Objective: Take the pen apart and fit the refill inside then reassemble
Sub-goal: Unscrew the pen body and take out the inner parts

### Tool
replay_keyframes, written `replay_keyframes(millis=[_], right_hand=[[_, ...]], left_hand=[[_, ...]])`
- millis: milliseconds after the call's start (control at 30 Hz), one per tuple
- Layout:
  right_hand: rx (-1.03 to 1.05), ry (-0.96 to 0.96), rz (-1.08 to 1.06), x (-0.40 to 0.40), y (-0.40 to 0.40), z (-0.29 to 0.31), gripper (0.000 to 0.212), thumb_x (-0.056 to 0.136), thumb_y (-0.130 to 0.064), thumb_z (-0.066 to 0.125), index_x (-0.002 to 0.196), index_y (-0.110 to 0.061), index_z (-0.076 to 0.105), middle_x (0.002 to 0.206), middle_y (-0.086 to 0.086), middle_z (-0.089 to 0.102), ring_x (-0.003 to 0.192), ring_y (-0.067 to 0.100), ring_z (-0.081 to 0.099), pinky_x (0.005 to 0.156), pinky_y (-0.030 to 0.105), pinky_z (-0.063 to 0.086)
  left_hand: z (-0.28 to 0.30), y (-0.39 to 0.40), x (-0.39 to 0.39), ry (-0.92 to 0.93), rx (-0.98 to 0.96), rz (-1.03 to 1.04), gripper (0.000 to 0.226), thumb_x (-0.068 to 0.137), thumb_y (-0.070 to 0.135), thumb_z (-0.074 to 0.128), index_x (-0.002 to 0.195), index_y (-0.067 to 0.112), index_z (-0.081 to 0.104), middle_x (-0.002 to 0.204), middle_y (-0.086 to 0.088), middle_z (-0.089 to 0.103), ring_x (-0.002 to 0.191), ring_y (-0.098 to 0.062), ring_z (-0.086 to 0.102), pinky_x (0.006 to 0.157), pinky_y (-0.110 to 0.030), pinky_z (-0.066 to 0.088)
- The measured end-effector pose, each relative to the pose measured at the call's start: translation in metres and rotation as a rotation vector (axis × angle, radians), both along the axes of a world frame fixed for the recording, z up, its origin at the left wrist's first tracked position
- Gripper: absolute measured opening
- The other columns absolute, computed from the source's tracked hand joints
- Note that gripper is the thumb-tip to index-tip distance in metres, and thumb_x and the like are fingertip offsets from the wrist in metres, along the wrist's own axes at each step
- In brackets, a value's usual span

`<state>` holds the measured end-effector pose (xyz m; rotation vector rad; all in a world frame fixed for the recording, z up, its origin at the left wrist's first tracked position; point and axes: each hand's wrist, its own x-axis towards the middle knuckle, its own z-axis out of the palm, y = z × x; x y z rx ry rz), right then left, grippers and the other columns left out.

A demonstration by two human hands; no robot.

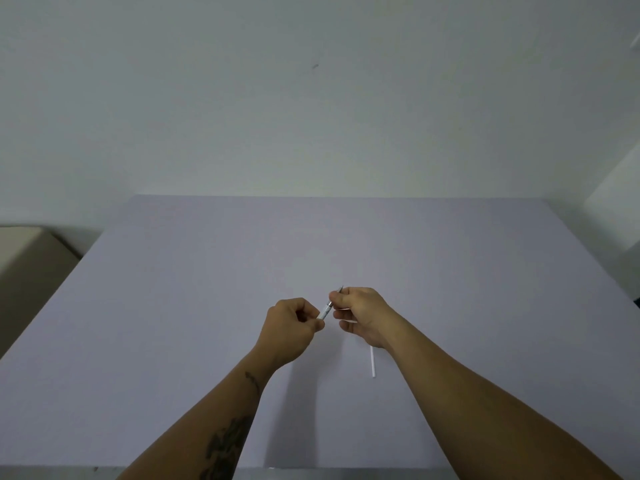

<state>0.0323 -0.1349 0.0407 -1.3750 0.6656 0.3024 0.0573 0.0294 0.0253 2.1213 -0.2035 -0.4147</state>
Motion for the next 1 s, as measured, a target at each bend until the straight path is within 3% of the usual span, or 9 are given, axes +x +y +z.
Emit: replay_keyframes(millis=[133,200,300,433,533,800,1000], right_hand=[[-0.024,-0.027,0.0,0.006,0.015,0.003,0.018,0.098,-0.009,0.057,0.094,-0.011,0.074,0.093,0.005,0.068,0.086,0.018,0.061,0.074,0.031,0.052],[-0.043,-0.033,0.009,0.008,0.018,0.004,0.022,0.099,-0.007,0.054,0.094,-0.013,0.075,0.096,0.005,0.07,0.087,0.018,0.061,0.075,0.031,0.052],[-0.055,-0.01,0.006,0.007,0.021,0.003,0.013,0.096,-0.013,0.061,0.1,-0.012,0.073,0.098,0.006,0.069,0.088,0.019,0.062,0.074,0.032,0.052],[-0.096,0.005,-0.029,0.005,0.027,0.001,0.008,0.093,-0.018,0.067,0.09,-0.011,0.07,0.095,0.006,0.068,0.085,0.019,0.062,0.071,0.031,0.051],[-0.083,-0.009,-0.069,0.004,0.027,0.0,0.007,0.093,-0.015,0.067,0.089,-0.01,0.07,0.09,0.005,0.069,0.084,0.018,0.062,0.072,0.031,0.051],[-0.054,0.009,0.044,0.0,0.016,0.01,0.021,0.097,-0.005,0.057,0.096,-0.014,0.076,0.099,0.005,0.07,0.091,0.019,0.063,0.079,0.032,0.053],[-0.07,0.048,0.022,-0.003,0.009,0.008,0.007,0.091,-0.013,0.068,0.094,-0.009,0.073,0.089,0.006,0.064,0.081,0.02,0.06,0.073,0.032,0.05]], left_hand=[[-0.003,0.014,0.011,0.033,-0.052,-0.019,0.007,0.08,0.013,0.075,0.074,0.016,0.071,0.063,0.0,0.063,0.053,-0.013,0.054,0.051,-0.024,0.047],[-0.005,0.018,0.014,0.051,-0.072,-0.026,0.005,0.081,0.013,0.074,0.076,0.014,0.072,0.065,-0.001,0.063,0.055,-0.012,0.055,0.051,-0.021,0.048],[-0.007,0.021,0.013,0.097,-0.097,-0.044,0.003,0.082,0.014,0.073,0.08,0.012,0.072,0.067,0.001,0.063,0.051,-0.008,0.056,0.046,-0.014,0.045],[-0.005,0.023,0.014,0.113,-0.11,-0.068,0.004,0.081,0.016,0.074,0.08,0.012,0.072,0.064,0.002,0.062,0.047,-0.006,0.055,0.044,-0.013,0.045],[-0.005,0.023,0.017,0.104,-0.096,-0.086,0.004,0.082,0.016,0.073,0.08,0.013,0.072,0.067,0.001,0.063,0.051,-0.009,0.056,0.045,-0.014,0.046],[0.0,0.022,0.018,0.097,-0.043,-0.168,0.01,0.086,0.016,0.068,0.077,0.02,0.071,0.071,0.003,0.062,0.06,-0.013,0.053,0.055,-0.023,0.045],[0.001,0.016,0.018,0.098,-0.015,-0.173,0.015,0.085,0.016,0.066,0.071,0.02,0.068,0.065,0.002,0.059,0.055,-0.012,0.049,0.05,-0.021,0.042]])
